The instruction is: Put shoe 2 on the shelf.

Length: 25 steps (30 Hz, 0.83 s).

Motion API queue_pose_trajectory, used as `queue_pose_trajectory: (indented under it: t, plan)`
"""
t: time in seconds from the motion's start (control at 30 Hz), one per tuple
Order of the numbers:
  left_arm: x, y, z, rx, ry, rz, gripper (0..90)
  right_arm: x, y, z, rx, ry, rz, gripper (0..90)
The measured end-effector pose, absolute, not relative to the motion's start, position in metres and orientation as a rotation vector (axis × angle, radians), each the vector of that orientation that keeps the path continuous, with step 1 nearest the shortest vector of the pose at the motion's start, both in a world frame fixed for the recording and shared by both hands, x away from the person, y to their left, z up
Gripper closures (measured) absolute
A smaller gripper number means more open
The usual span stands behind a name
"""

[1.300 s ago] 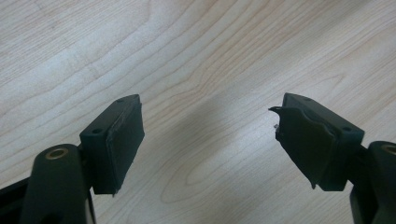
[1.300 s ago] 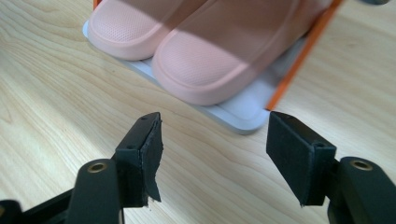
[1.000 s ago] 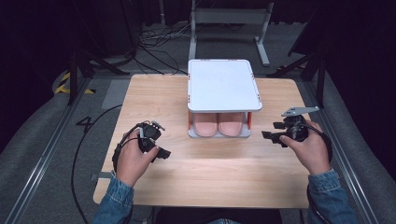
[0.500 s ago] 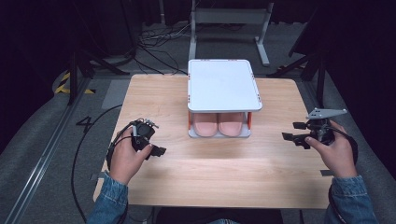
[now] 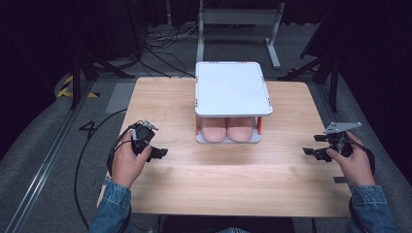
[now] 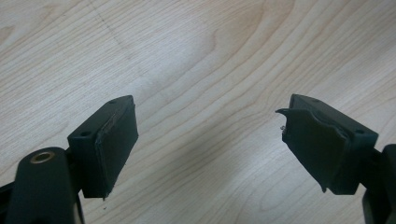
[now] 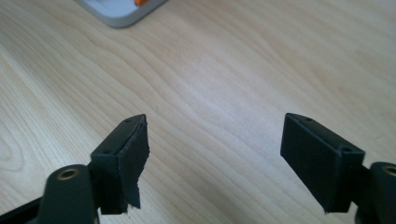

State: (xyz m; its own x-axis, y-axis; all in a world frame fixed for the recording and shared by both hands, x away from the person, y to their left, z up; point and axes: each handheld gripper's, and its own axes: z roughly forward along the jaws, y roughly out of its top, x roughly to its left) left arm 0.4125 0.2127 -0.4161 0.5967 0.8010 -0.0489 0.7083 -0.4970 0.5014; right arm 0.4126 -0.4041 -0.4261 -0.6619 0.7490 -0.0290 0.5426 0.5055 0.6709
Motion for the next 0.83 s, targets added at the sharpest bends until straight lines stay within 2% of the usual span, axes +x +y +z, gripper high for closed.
queue_pose_trajectory:
  t: [0.07, 0.47, 0.83]
  plan:
    - [0.413, 0.214, -0.418, 2.35, 1.204, 0.265, 18.1, 0.416, -0.404, -0.438, 1.08, 2.439, 0.965, 16.8]
    - [0.417, 0.218, -0.429, 2.345, 1.212, 0.231, 17.8, 0.43, -0.401, -0.482, 1.148, 2.398, 1.027, 16.2]
    - [0.417, 0.215, -0.432, 2.348, 1.202, 0.23, 17.7, 0.429, -0.397, -0.486, 1.15, 2.338, 1.007, 15.4]
